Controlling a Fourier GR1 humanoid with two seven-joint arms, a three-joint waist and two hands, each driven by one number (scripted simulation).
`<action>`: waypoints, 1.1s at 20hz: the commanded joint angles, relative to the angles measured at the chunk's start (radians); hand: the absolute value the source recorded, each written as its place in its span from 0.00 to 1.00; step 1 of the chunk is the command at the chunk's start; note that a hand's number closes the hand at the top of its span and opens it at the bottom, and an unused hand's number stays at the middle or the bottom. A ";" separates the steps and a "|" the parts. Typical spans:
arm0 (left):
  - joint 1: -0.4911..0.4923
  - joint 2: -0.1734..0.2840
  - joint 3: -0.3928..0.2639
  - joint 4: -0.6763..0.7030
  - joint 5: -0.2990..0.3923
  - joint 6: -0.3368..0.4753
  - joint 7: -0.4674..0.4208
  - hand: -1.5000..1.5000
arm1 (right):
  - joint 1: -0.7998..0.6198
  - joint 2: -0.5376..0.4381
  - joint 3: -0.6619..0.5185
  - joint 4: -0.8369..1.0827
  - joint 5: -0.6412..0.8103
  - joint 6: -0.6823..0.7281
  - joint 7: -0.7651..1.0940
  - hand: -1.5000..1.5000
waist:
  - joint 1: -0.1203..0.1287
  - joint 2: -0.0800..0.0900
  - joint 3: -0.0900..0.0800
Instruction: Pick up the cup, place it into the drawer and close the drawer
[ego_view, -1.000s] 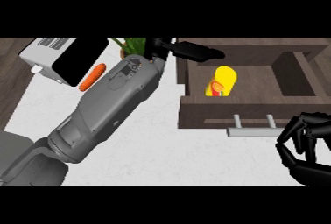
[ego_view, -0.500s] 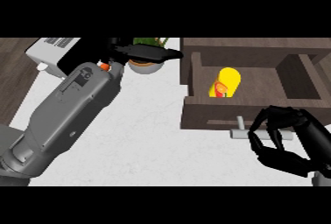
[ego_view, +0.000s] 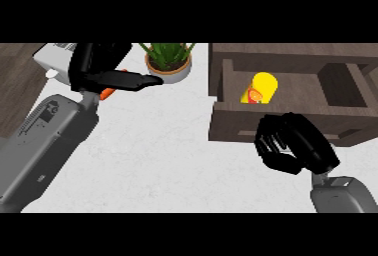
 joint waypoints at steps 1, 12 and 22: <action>0.105 0.041 0.010 -0.115 0.002 -0.011 0.003 0.00 | -0.077 -0.020 0.026 0.237 0.132 -0.088 -0.092 1.00 | 0.010 0.002 0.001; 0.335 0.115 0.113 -0.206 -0.003 -0.131 -0.061 0.00 | -0.420 0.075 -0.068 0.893 0.210 -0.306 -0.267 1.00 | -0.004 0.009 0.002; 0.381 0.114 0.156 -0.179 0.000 -0.230 -0.104 0.00 | -0.723 0.045 -0.194 1.294 0.177 -0.296 -0.328 1.00 | 0.025 0.030 0.002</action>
